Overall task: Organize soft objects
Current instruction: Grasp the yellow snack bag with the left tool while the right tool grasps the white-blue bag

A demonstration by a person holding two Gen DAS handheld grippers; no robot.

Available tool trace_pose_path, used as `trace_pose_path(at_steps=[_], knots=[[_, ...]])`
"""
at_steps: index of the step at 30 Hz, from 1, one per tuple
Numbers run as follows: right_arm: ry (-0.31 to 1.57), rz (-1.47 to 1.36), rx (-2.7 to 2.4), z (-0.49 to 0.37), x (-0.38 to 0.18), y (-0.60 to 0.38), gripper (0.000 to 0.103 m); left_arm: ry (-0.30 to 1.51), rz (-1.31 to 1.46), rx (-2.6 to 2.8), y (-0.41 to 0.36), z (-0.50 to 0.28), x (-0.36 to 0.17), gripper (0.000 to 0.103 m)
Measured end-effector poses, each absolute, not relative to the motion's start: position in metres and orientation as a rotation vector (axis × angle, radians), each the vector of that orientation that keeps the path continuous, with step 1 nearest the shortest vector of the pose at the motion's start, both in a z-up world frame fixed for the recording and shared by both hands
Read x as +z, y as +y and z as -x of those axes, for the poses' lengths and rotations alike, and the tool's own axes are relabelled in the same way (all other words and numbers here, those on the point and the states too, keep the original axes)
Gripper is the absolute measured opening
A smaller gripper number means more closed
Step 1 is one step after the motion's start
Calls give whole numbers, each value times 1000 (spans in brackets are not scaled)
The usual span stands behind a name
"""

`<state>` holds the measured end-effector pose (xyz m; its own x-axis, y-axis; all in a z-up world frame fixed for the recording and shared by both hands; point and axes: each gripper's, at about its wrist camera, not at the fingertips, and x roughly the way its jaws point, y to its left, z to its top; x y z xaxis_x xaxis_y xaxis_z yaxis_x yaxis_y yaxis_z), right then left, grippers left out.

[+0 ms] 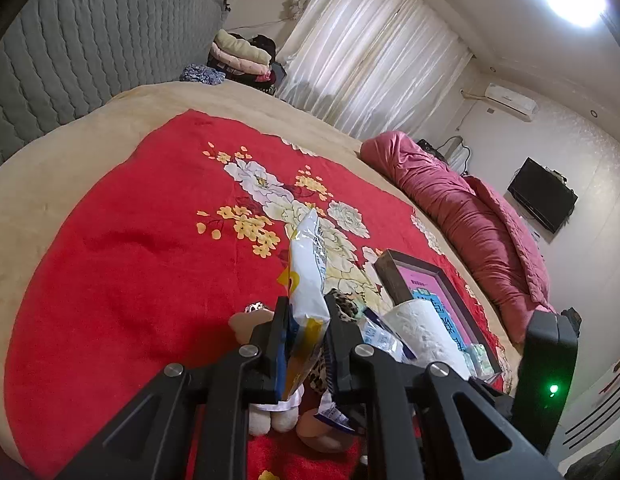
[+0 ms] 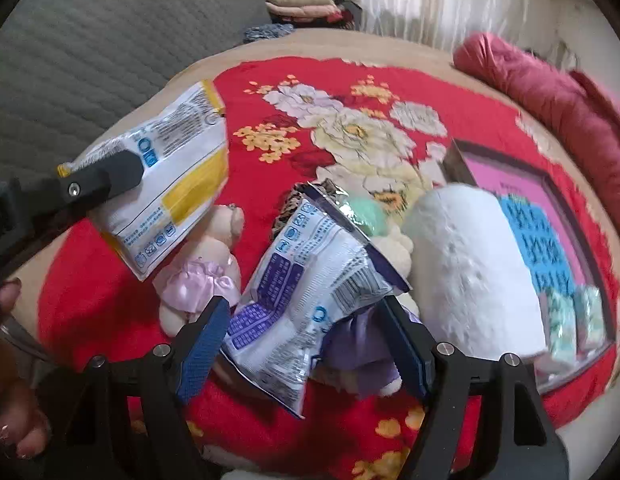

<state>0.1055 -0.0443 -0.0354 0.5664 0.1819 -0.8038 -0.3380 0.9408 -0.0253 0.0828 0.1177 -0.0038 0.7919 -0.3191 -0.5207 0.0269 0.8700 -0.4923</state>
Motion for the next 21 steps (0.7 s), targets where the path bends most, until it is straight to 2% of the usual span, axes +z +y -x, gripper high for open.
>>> trace_pose_path(at_steps=[6, 9, 13, 21], knots=[[853, 342, 266, -116, -48, -24, 77, 637, 492, -187, 119, -84, -6, 15], [819, 373, 277, -115, -51, -24, 65, 639, 490, -184, 119, -85, -7, 15], [806, 353, 354, -112, -46, -29, 56, 649, 485, -187, 116, -86, -8, 15], [773, 232, 424, -106, -26, -51, 52, 616, 456, -193, 113, -80, 0, 15]])
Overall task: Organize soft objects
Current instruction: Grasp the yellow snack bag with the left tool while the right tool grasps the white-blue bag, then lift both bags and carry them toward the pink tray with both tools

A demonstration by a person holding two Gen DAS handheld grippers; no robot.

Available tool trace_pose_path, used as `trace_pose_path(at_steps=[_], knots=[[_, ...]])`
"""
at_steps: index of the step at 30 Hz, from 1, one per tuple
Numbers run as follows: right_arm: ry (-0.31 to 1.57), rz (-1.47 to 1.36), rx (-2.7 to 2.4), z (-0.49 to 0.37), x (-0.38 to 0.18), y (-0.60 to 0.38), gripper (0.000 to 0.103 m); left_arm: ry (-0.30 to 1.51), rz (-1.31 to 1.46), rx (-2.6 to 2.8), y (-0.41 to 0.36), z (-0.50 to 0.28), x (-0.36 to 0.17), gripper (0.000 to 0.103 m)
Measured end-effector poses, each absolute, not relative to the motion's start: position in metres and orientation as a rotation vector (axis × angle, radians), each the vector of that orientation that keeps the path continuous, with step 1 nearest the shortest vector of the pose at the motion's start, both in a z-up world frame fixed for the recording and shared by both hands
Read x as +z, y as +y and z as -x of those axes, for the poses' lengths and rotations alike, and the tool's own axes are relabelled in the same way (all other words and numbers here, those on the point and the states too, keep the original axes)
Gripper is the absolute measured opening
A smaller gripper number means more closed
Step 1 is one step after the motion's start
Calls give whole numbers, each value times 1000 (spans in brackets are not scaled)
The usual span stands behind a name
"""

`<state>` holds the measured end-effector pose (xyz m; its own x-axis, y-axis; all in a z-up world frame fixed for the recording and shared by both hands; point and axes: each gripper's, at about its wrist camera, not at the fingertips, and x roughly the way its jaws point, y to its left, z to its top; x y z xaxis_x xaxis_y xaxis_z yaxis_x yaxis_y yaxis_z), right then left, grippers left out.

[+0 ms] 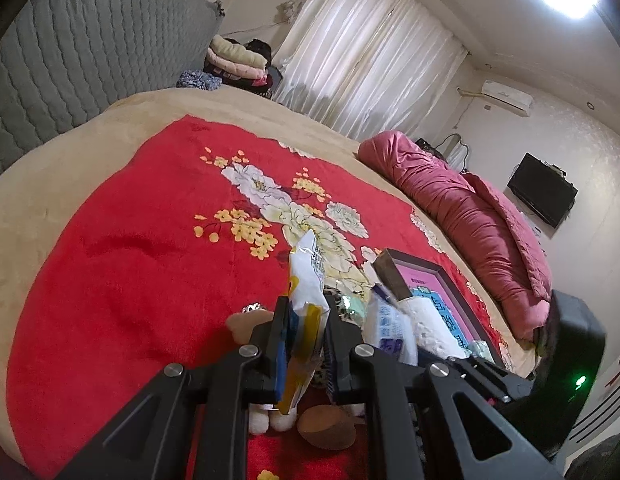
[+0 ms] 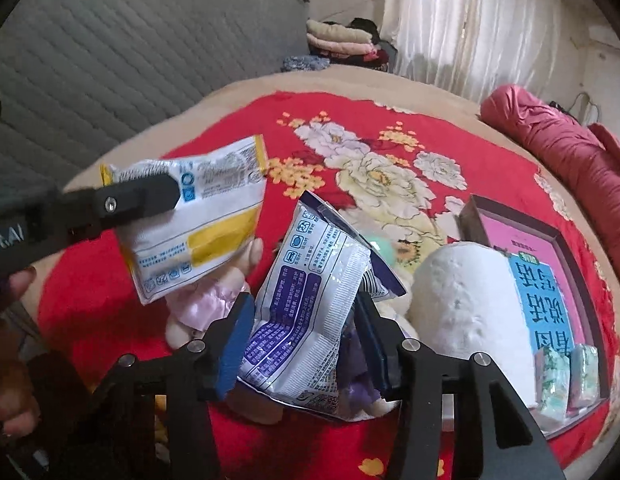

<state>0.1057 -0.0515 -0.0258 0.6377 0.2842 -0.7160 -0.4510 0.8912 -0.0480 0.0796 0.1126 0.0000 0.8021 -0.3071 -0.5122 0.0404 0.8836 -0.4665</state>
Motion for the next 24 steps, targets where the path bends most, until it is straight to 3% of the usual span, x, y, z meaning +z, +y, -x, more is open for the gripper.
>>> trace_pose_path(at_steps=[24], knots=[[630, 153, 392, -73, 30, -110, 52, 577, 328, -159, 56, -41, 34, 15]])
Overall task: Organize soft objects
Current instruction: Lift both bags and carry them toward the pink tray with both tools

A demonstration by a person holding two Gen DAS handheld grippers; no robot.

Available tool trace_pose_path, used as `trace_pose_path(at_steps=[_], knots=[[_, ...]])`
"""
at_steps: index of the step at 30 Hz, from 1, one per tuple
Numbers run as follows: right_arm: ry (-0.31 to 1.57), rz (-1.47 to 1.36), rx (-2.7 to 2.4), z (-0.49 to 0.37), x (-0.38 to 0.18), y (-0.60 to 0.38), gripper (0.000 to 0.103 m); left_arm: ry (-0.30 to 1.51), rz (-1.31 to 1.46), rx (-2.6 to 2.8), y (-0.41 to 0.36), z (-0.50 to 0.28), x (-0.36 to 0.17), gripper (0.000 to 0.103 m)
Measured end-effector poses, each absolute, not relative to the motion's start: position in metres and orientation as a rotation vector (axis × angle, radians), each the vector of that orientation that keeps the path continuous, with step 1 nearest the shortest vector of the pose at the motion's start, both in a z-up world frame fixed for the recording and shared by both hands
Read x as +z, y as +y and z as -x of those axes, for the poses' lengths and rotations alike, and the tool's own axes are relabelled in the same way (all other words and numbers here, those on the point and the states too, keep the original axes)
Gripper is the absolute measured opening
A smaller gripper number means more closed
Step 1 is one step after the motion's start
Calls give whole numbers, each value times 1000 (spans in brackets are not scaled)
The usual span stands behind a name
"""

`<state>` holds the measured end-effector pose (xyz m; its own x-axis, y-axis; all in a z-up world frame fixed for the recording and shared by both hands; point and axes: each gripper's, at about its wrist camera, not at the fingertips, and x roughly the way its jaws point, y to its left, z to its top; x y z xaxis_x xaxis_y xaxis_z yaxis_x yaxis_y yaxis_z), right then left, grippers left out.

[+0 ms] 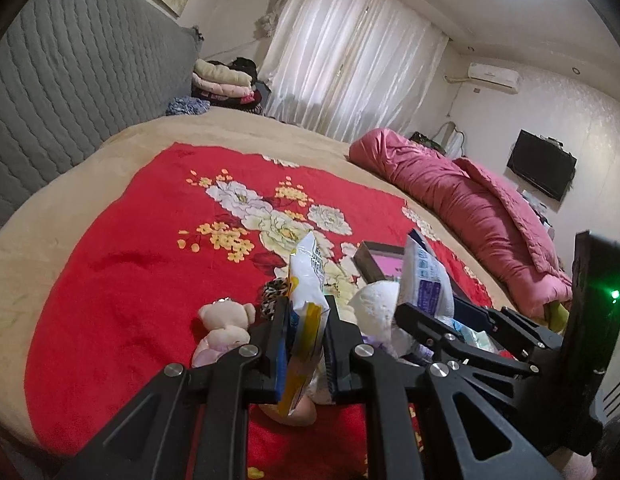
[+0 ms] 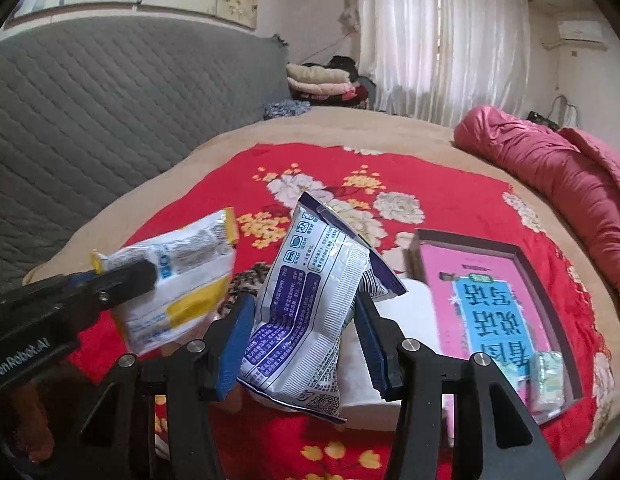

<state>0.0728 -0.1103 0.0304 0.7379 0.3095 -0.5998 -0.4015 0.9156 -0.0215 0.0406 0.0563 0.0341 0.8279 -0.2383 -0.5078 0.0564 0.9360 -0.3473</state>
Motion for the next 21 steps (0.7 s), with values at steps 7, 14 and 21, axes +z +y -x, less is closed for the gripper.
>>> trace_pose_path(at_steps=[7, 14, 21], knots=[[595, 122, 345, -68, 40, -140, 52, 551, 289, -165, 32, -28, 50, 15], [569, 97, 305, -64, 43, -164, 52, 547, 225, -199, -2, -21, 63, 15], [549, 30, 274, -63, 48, -191, 52, 552, 195, -214, -27, -17, 71, 15]])
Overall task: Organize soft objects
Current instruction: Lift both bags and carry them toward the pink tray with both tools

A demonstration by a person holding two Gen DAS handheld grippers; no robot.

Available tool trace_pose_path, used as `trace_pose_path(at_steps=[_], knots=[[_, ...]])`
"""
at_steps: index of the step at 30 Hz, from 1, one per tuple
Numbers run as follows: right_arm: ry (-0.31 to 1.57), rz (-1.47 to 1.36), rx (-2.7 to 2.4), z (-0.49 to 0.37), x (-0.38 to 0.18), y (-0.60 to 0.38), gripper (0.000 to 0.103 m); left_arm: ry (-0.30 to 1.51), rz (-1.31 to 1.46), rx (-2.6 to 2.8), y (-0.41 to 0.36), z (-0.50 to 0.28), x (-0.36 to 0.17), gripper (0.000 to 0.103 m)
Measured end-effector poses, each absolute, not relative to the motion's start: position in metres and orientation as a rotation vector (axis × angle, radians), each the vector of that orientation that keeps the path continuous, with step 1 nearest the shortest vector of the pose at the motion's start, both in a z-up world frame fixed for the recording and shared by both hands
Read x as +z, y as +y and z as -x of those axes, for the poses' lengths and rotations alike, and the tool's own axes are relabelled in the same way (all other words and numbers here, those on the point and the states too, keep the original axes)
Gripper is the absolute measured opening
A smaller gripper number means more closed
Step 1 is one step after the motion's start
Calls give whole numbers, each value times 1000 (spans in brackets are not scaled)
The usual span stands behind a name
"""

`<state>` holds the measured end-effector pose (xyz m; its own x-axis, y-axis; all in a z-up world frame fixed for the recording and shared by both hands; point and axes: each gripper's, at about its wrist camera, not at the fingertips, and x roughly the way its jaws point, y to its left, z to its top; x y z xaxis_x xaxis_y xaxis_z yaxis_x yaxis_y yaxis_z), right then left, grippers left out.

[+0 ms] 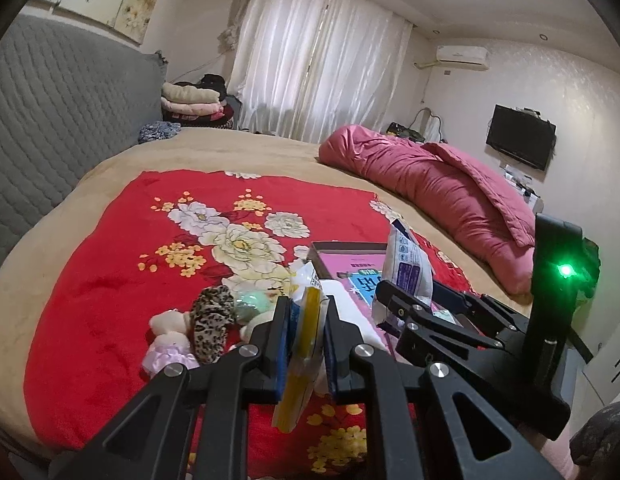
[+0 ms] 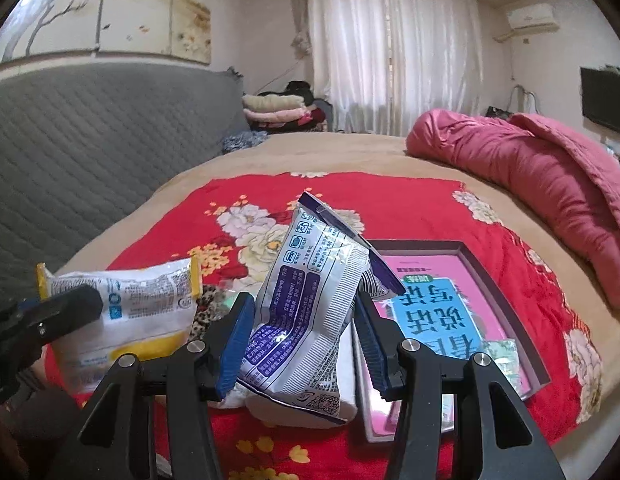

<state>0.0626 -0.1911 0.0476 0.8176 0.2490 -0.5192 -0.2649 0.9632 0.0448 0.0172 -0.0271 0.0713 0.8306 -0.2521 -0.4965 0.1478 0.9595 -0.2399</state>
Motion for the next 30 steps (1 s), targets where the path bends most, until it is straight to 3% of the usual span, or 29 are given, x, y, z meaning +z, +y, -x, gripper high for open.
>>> trace_pose_path(at_steps=[30], knots=[[493, -147, 31, -77, 49, -326, 52, 607, 69, -299, -137, -52, 81, 15]])
